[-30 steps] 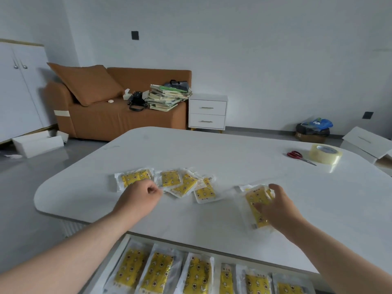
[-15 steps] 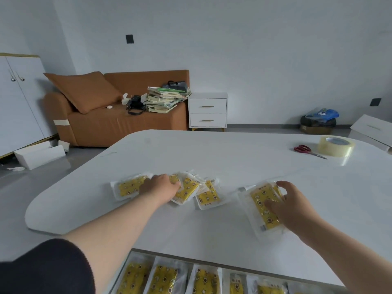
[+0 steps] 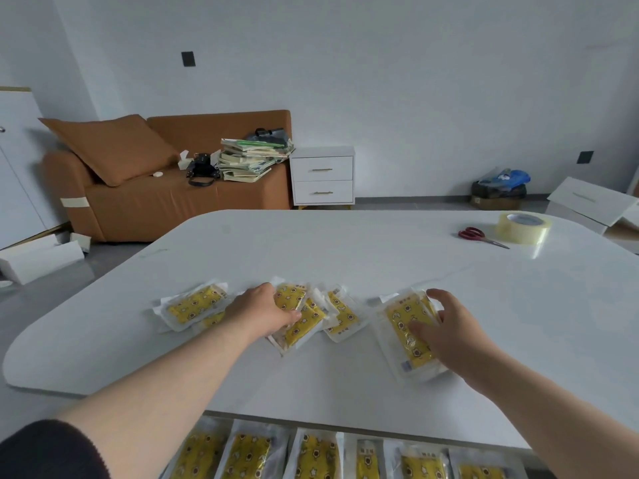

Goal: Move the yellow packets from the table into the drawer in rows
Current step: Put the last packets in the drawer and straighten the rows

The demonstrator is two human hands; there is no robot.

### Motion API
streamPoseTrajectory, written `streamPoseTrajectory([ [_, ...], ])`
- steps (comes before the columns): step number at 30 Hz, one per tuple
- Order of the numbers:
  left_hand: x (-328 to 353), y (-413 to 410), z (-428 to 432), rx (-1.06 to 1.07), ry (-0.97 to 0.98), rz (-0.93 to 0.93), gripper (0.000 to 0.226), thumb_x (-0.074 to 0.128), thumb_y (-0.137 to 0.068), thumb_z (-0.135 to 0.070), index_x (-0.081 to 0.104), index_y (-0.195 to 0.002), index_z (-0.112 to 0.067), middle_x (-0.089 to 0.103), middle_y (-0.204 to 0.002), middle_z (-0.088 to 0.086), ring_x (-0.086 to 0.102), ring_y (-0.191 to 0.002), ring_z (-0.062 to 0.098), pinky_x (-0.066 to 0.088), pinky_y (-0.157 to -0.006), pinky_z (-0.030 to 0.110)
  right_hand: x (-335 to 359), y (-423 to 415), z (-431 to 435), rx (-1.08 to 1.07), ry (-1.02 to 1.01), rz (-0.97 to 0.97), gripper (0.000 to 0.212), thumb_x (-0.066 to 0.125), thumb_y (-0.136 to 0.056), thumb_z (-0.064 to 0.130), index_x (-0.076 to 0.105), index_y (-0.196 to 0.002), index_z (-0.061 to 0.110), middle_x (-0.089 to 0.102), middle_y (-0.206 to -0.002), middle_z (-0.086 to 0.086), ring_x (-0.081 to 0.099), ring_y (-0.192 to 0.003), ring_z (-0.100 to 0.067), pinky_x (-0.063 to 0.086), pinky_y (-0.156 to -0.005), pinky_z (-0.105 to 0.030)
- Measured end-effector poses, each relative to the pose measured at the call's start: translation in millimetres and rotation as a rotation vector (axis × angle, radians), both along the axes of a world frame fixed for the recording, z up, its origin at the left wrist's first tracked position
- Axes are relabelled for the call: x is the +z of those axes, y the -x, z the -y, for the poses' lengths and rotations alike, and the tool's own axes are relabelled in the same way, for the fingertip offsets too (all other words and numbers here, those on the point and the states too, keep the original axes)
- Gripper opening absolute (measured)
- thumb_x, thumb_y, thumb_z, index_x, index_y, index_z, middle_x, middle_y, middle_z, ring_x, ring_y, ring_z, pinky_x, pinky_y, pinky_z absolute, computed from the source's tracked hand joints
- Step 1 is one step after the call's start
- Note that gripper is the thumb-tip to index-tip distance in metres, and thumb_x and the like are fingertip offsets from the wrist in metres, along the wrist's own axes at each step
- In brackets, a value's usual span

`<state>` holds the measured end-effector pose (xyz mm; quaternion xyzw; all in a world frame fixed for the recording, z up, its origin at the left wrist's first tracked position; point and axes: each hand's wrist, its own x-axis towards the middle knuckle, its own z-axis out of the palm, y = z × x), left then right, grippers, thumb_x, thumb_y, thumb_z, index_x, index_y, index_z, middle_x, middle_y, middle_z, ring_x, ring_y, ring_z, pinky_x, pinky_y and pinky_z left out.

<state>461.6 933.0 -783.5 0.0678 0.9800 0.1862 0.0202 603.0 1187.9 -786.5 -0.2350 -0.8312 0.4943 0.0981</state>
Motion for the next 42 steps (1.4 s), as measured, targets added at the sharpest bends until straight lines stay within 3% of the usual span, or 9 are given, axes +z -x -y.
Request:
streamPoseTrajectory([
  [6,14,-2,-8,0.048,0.024,0.025,0.081,0.081,-0.068,-0.045,0.039,-0.13,-0.014,0.048,-0.128,0.008,0.052,-0.113,0.026,0.048,-0.087,0.034,1,-2,0,0.005,0.009,0.007,0.06,0.067,-0.088,0.019,0.038,-0.14,0.027,0.06,-0.095,0.004,0.066,-0.08,-0.02,0.055,-0.073,-0.034],
  [9,14,-4,-6,0.005,-0.117,-0.001,0.076,0.081,-0.073,-0.028,0.034,-0.132,-0.016,0.046,-0.126,0.007,0.051,-0.103,0.022,0.046,-0.078,0.031,2,-3,2,-0.006,-0.001,0.024,0.062,0.067,-0.088,0.021,0.037,-0.142,0.028,0.056,-0.105,0.0,0.064,-0.085,-0.022,0.055,-0.078,-0.036],
  [12,14,-7,-1,-0.109,-0.25,0.065,0.066,0.078,-0.076,-0.018,0.04,-0.131,-0.017,0.052,-0.126,-0.003,0.053,-0.103,0.016,0.048,-0.086,0.029,3,-3,1,-0.006,-0.012,0.03,0.064,0.067,-0.088,0.022,0.035,-0.143,0.027,0.057,-0.112,-0.002,0.065,-0.089,-0.025,0.056,-0.082,-0.04],
  [16,12,-10,-4,-0.153,-0.137,0.162,0.083,0.084,-0.065,-0.033,0.044,-0.136,-0.018,0.055,-0.133,-0.002,0.055,-0.116,0.018,0.047,-0.1,0.034,3,-4,1,-0.001,-0.012,0.034,0.063,0.067,-0.088,0.022,0.035,-0.143,0.026,0.058,-0.111,-0.003,0.064,-0.091,-0.025,0.055,-0.082,-0.039],
  [27,22,-18,-21,-0.064,0.016,0.181,0.054,0.087,-0.064,-0.031,0.051,-0.1,-0.016,0.06,-0.104,0.001,0.058,-0.097,0.019,0.049,-0.082,0.029,2,-6,2,-0.011,-0.014,0.049,0.068,0.069,-0.086,0.023,0.034,-0.144,0.023,0.058,-0.128,-0.007,0.064,-0.1,-0.027,0.055,-0.088,-0.043],
  [30,24,-20,-16,-0.028,-0.13,0.157,0.056,0.087,-0.064,-0.024,0.054,-0.108,-0.011,0.061,-0.113,0.005,0.059,-0.099,0.021,0.049,-0.081,0.029,3,-8,3,-0.015,-0.001,0.033,0.065,0.072,-0.083,0.022,0.042,-0.141,0.022,0.061,-0.125,-0.004,0.065,-0.098,-0.024,0.055,-0.084,-0.038],
  [33,31,-25,-12,0.008,-0.344,0.19,0.063,0.083,-0.071,-0.015,0.05,-0.124,-0.006,0.057,-0.125,0.007,0.058,-0.109,0.024,0.048,-0.085,0.03,8,-15,5,0.002,0.025,0.003,0.053,0.07,-0.083,0.017,0.051,-0.133,0.021,0.067,-0.105,0.001,0.068,-0.085,-0.019,0.055,-0.07,-0.031],
  [37,43,-48,-10,0.078,-0.699,0.323,0.026,0.07,-0.081,-0.002,0.062,-0.106,-0.005,0.071,-0.099,0.011,0.068,-0.087,0.027,0.055,-0.088,0.042,17,-28,12,-0.005,0.049,-0.009,0.045,0.059,-0.089,0.016,0.049,-0.133,0.021,0.067,-0.106,-0.002,0.067,-0.086,-0.022,0.057,-0.073,-0.035],
  [42,54,-105,-8,0.213,-1.053,0.493,0.011,0.055,-0.08,-0.007,0.063,-0.085,-0.013,0.068,-0.07,0.006,0.064,-0.06,0.021,0.048,-0.052,0.024,34,-62,22,0.009,0.191,0.017,0.046,0.049,-0.094,0.01,0.043,-0.138,0.02,0.064,-0.109,-0.002,0.065,-0.093,-0.023,0.057,-0.078,-0.037],
])
